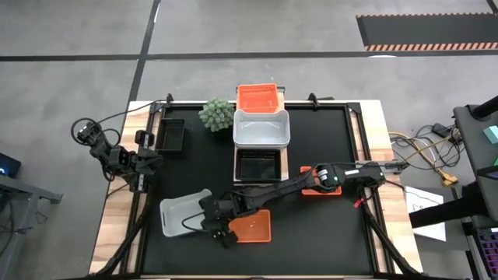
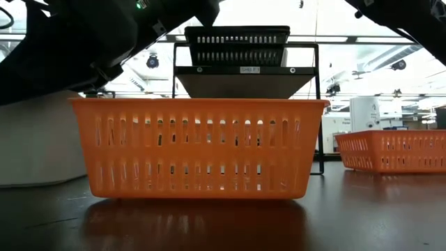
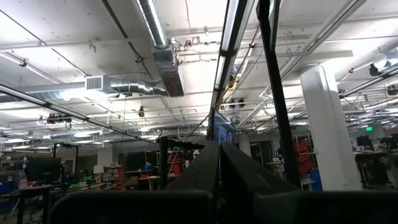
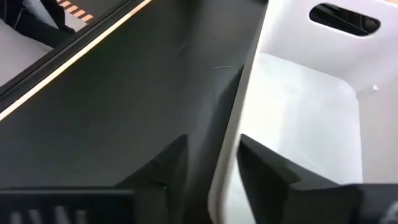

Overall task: Stack baskets on shelf by color
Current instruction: Stack the gray bin into the gray bins on the shelf

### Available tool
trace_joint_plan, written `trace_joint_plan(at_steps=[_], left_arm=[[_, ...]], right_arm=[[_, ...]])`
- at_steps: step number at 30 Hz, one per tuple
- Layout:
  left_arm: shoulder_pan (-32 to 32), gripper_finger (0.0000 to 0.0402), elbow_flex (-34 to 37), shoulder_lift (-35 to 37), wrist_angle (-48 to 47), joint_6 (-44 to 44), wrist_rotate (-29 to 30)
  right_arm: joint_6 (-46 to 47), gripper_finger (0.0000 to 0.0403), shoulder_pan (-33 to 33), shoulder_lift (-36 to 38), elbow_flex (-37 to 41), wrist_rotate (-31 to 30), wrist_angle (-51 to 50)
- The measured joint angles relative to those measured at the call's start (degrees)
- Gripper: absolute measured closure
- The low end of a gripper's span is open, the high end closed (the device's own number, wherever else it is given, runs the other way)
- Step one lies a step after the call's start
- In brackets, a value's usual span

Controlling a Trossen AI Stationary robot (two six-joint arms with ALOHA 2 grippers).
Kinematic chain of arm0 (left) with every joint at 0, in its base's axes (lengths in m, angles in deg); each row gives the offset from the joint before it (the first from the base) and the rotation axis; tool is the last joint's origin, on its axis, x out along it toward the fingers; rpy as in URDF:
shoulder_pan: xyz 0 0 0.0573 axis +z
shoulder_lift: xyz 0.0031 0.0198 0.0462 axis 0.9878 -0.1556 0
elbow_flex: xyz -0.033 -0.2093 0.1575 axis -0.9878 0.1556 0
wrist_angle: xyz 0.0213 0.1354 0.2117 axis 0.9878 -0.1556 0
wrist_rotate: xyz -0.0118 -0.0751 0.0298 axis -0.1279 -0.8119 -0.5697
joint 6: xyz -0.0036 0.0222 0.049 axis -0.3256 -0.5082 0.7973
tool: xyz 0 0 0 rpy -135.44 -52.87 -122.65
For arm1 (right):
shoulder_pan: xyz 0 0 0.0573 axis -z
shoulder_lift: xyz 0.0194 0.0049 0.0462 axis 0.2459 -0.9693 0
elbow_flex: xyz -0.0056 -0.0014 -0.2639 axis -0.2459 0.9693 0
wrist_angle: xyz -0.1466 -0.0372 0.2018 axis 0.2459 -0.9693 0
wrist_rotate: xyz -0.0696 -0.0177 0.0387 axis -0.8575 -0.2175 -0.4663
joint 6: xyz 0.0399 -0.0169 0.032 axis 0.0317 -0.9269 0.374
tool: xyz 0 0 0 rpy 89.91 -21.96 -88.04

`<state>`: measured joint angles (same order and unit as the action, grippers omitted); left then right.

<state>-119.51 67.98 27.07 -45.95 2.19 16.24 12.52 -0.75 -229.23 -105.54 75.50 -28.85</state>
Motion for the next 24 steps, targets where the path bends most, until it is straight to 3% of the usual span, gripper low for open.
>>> trace_joint_plan(at_steps=[6,14,24], left_arm=[[0.0,0.0402,-0.1,0.0,0.0,0.0,0.0],[0.0,0.0402,-0.1,0.1,0.1,0.0,0.0],[0.0,0.0402,0.0,0.6,0.1,0.0,0.0]], right_arm=[[-1.7,0.0382,-0.2,0.0,0.0,0.3,0.1],[-6.0,0.0394,-1.9,2.2,-1.7,0.6,-0.7],[-10.8,0.0394,-5.9,13.6,-3.8,-2.5,-12.1]])
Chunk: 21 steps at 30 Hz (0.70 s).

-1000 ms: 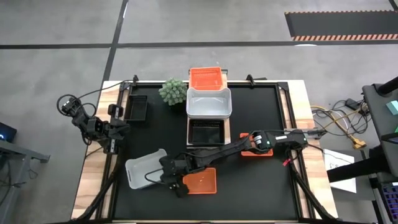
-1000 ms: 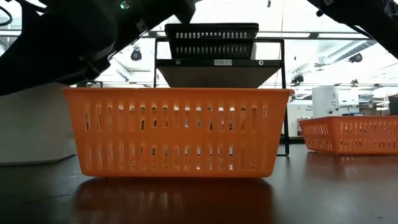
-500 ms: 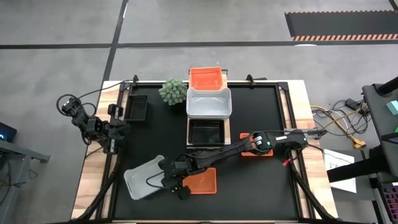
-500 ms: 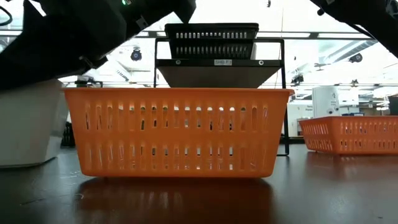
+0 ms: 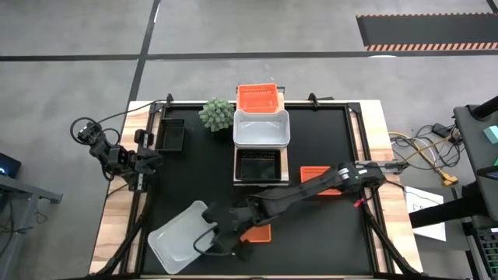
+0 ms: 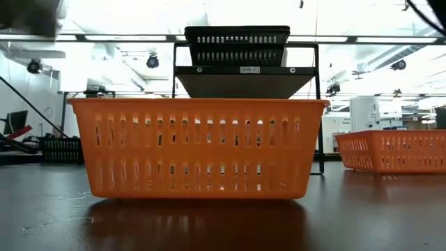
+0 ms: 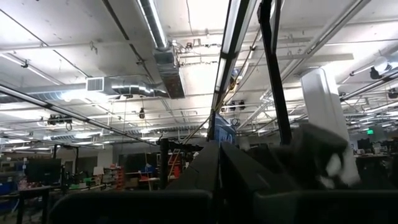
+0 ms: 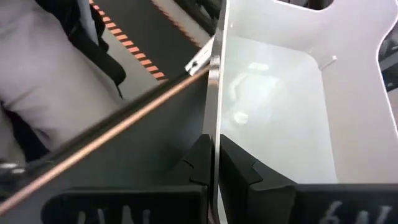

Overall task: Stack baskets on shelf by color
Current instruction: Stack the gray bin into the gray bins on the shelf

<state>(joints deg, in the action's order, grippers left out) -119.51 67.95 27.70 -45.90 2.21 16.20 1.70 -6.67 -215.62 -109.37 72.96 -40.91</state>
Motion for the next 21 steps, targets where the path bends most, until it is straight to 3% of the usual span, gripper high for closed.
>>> trace_joint_plan(at_steps=[5,11,21], left_arm=[[0.0,0.0402,0.0,0.2,0.0,0.0,0.0],[0.0,0.0402,0.1,0.3,0.0,0.0,0.0],[0.0,0.0402,-0.4,1.0,0.1,3.3,0.1]], right_arm=[[-0.5,0.0394,-0.6,8.8,0.0,-5.2,-6.6],[-9.0,0.0394,1.9,16.6,0.0,-15.1,-9.3],[-7.6,0.0395,17.0,22.5,0.1,-15.5,-18.0]])
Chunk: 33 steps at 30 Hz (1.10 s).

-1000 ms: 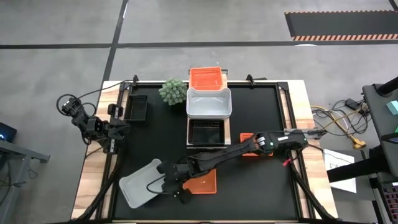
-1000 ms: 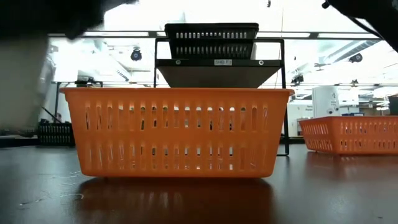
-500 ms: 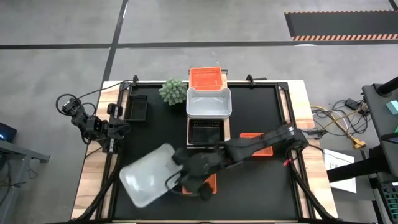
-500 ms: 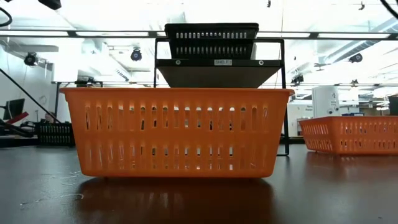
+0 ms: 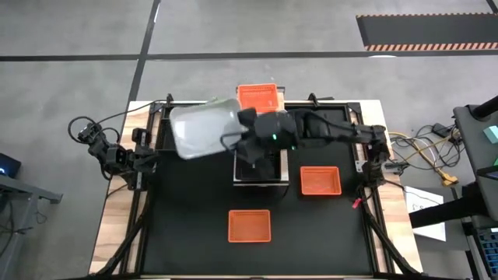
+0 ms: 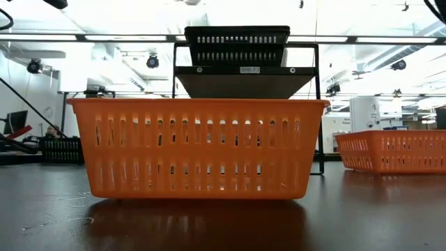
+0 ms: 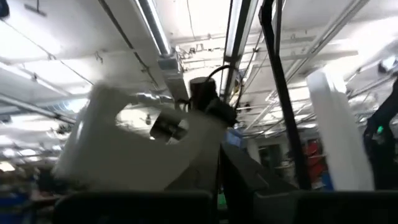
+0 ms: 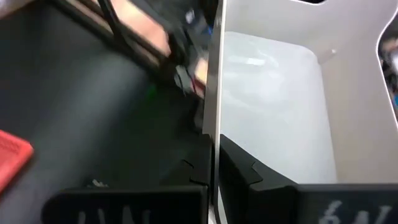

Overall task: Stack baskets on shelf by color
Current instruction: Stack the gray bin into the gray bins on the shelf

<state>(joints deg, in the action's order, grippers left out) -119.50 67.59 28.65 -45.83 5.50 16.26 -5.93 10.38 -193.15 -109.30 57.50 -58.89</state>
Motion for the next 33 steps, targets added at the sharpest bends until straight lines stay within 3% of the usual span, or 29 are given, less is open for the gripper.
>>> trace_joint_plan(at_steps=[6,17,22,33], left_arm=[[0.0,0.0402,-0.1,1.3,-0.2,10.3,0.8],[0.1,0.0402,-1.1,2.6,0.8,21.6,11.4],[0.1,0.0402,-0.9,2.6,1.4,22.1,12.2],[0.1,0.0402,-2.2,2.5,1.5,23.7,12.2]], right_arm=[[0.2,0.0395,6.1,0.7,0.0,4.7,-4.9],[-1.5,0.0395,12.1,1.1,0.7,8.3,-12.6],[-2.0,0.0395,14.4,1.6,0.8,12.3,-14.2],[3.6,0.0395,15.9,2.1,0.8,12.5,-14.5]])
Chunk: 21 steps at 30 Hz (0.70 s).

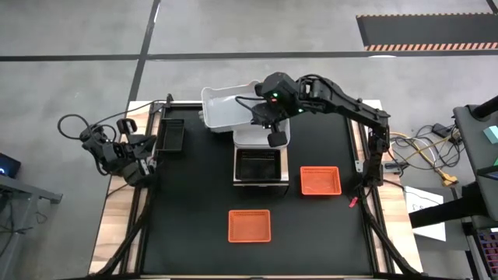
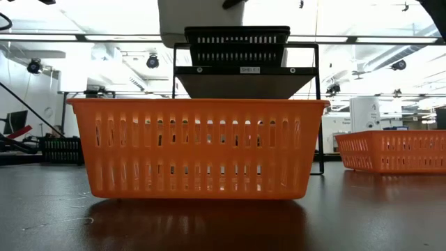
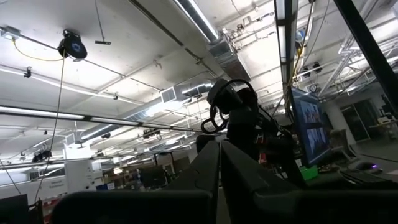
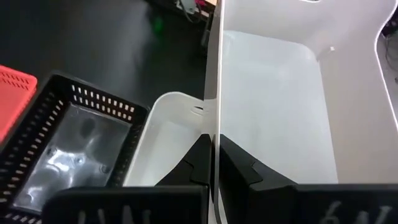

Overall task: Stack baskets on shelf by color
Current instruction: Stack the gray bin into the gray bins on the shelf

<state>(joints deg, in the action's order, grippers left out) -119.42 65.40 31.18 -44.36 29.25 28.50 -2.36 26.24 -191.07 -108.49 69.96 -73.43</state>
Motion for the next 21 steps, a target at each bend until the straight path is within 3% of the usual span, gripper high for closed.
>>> trace_joint_plan(at_steps=[11,21], left_arm=[[0.0,0.0402,1.1,0.0,-0.2,-3.1,1.3],[0.0,0.0402,1.3,-0.1,0.1,-3.1,1.3]], right_arm=[[6.4,0.0394,-0.9,0.4,0.9,-1.4,-2.2],[12.7,0.0394,-4.0,9.8,1.7,-3.8,-6.1]])
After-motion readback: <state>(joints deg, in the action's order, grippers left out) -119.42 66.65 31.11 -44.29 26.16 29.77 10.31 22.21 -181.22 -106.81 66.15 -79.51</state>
